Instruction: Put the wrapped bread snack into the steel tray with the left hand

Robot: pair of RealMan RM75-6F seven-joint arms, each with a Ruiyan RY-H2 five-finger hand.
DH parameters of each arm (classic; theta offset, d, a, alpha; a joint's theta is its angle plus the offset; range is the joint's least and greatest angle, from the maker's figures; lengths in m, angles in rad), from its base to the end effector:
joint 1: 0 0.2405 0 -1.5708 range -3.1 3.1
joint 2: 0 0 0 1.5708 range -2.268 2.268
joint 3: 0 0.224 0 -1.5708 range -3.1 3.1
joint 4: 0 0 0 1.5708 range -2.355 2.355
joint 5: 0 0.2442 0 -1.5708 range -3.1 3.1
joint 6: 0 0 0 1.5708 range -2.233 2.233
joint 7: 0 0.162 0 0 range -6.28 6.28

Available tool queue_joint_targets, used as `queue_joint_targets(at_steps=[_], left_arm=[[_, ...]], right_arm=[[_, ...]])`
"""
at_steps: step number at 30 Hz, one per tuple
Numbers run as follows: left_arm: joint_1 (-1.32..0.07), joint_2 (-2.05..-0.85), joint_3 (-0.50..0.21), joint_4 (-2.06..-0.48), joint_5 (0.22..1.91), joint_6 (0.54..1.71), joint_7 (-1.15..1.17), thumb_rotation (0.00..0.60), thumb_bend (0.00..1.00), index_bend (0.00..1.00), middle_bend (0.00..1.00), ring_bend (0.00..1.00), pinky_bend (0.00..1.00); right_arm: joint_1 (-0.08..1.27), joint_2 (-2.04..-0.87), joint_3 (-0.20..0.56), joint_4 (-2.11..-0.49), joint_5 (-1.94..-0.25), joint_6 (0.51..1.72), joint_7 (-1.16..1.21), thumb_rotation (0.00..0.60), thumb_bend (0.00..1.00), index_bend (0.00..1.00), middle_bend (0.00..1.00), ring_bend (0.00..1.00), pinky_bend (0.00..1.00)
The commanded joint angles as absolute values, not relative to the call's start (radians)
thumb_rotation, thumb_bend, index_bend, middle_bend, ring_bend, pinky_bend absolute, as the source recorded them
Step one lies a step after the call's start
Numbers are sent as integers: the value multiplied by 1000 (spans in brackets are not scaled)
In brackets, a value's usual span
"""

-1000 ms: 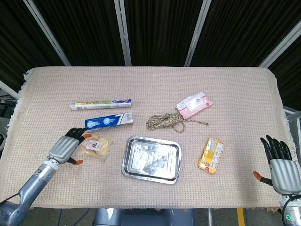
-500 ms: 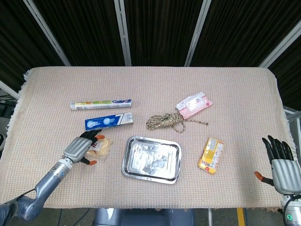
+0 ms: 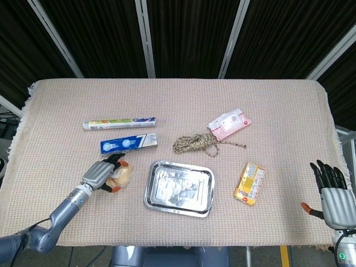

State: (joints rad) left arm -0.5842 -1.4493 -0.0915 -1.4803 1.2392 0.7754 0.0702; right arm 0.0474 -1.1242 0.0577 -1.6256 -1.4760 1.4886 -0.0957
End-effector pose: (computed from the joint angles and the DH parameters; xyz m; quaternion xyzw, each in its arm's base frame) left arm -0.2008 0.2997 -0.0652 -0.7417 -0.4935 -0.2937 0.3466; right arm -0.3016 -0.1898 0.1138 0.5924 -0.3784 0.3546 0.6166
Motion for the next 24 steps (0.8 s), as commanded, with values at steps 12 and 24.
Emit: queue_joint_targets(at_steps=[12,24], left_arm=[[-538,-1459,-105,-1480,1354,973,-33,600,524,535,359,386,551],[-599,-1416,-125,-1685,1477,986,-81,600,524,519,354,385,550]], right_arm=[[48,-1119,59,-1629,-1480,1491,-97,600,0,8,0,0,0],[50,-1112,57,-1638,-1497,1492,-79,600,0,7,0,0,0]])
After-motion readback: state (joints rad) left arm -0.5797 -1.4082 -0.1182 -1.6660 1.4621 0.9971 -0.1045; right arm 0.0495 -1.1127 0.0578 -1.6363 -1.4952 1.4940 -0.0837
